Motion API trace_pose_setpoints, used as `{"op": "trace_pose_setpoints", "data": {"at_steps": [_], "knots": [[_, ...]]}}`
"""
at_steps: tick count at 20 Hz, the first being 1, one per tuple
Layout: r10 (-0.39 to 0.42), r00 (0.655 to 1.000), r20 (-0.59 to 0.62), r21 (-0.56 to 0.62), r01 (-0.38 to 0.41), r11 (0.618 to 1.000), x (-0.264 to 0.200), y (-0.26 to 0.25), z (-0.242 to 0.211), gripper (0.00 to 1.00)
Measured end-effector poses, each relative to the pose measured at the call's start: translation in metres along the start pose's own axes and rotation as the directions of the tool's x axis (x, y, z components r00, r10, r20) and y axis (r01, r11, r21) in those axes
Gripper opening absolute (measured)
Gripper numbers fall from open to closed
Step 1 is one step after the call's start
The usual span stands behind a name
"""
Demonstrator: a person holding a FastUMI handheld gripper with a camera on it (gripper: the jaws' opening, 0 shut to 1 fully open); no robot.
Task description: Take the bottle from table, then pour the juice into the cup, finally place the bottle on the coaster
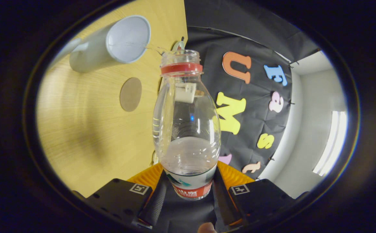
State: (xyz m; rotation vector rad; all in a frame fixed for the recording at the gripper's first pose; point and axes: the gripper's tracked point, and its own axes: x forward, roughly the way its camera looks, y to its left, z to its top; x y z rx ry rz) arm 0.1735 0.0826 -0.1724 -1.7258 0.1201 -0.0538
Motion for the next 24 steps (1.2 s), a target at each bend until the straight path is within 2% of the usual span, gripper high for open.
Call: {"op": "trace_pose_setpoints", "data": {"at_steps": [24], "knots": [[-0.095, 0.995, 0.035, -0.096, 0.098, 0.991, -0.002, -0.048, 0.009, 0.77]]}}
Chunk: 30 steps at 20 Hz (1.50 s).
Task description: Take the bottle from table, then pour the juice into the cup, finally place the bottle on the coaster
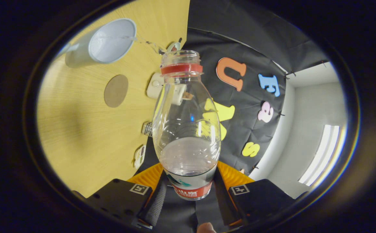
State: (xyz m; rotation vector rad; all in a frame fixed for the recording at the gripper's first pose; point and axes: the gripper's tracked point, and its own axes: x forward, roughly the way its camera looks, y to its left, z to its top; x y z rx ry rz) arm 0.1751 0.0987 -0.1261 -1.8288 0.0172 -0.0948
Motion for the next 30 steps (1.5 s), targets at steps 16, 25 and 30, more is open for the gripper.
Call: {"op": "trace_pose_setpoints", "data": {"at_steps": [16, 25, 30], "knots": [[-0.038, 0.999, 0.023, -0.073, 0.04, 0.997, -0.002, -0.018, 0.007, 0.77], [-0.064, 0.997, 0.034, -0.125, 0.068, 0.99, -0.003, -0.037, 0.012, 0.77], [-0.065, 0.997, 0.039, -0.147, 0.07, 0.987, -0.003, -0.043, 0.014, 0.77]]}}
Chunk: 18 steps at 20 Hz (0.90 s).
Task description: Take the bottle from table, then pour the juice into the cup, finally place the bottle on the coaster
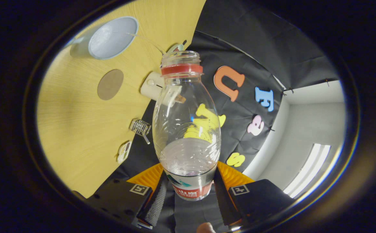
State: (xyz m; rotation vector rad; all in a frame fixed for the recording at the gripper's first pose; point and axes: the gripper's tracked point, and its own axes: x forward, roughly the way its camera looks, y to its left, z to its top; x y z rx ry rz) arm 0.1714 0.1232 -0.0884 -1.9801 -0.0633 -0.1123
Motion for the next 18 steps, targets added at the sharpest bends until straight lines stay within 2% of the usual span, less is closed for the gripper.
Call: {"op": "trace_pose_setpoints", "data": {"at_steps": [7, 12, 15, 18], "knots": [[0.0, 1.0, 0.005, 0.011, 0.0, 1.0, -0.001, -0.005, 0.002, 0.76], [0.071, 0.997, -0.014, 0.136, -0.069, 0.988, -0.005, 0.004, -0.006, 0.77], [0.125, 0.992, -0.017, 0.247, -0.117, 0.962, -0.008, 0.015, -0.007, 0.77], [0.211, 0.977, 0.004, 0.384, -0.197, 0.902, -0.013, 0.033, 0.0, 0.77]]}}
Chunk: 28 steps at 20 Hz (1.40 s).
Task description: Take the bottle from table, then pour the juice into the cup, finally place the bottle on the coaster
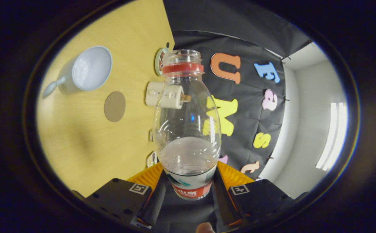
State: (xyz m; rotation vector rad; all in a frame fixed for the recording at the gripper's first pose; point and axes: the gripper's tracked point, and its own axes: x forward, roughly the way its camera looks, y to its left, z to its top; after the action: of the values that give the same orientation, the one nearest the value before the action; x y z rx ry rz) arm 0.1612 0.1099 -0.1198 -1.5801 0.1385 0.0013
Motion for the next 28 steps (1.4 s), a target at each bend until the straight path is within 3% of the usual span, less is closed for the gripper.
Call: {"op": "trace_pose_setpoints", "data": {"at_steps": [3, 6, 9, 13, 18, 22, 26, 28], "knots": [[0.091, 0.996, 0.014, 0.183, -0.093, 0.979, -0.008, 0.014, 0.003, 0.77], [0.184, 0.982, 0.05, 0.402, -0.189, 0.896, -0.015, 0.024, 0.004, 0.77], [0.27, 0.956, 0.117, 0.589, -0.286, 0.756, -0.028, 0.033, 0.008, 0.78], [0.303, 0.926, 0.226, 0.762, -0.362, 0.536, -0.04, 0.032, 0.017, 0.78], [0.252, 0.906, 0.339, 0.866, -0.405, 0.293, -0.043, 0.014, 0.019, 0.77], [0.177, 0.899, 0.401, 0.886, -0.43, 0.176, -0.026, -0.005, 0.025, 0.77], [0.182, 0.862, 0.472, 0.87, -0.49, 0.064, 0.004, -0.001, 0.042, 0.77], [0.196, 0.85, 0.488, 0.864, -0.502, 0.025, 0.024, 0.007, 0.048, 0.77]]}}
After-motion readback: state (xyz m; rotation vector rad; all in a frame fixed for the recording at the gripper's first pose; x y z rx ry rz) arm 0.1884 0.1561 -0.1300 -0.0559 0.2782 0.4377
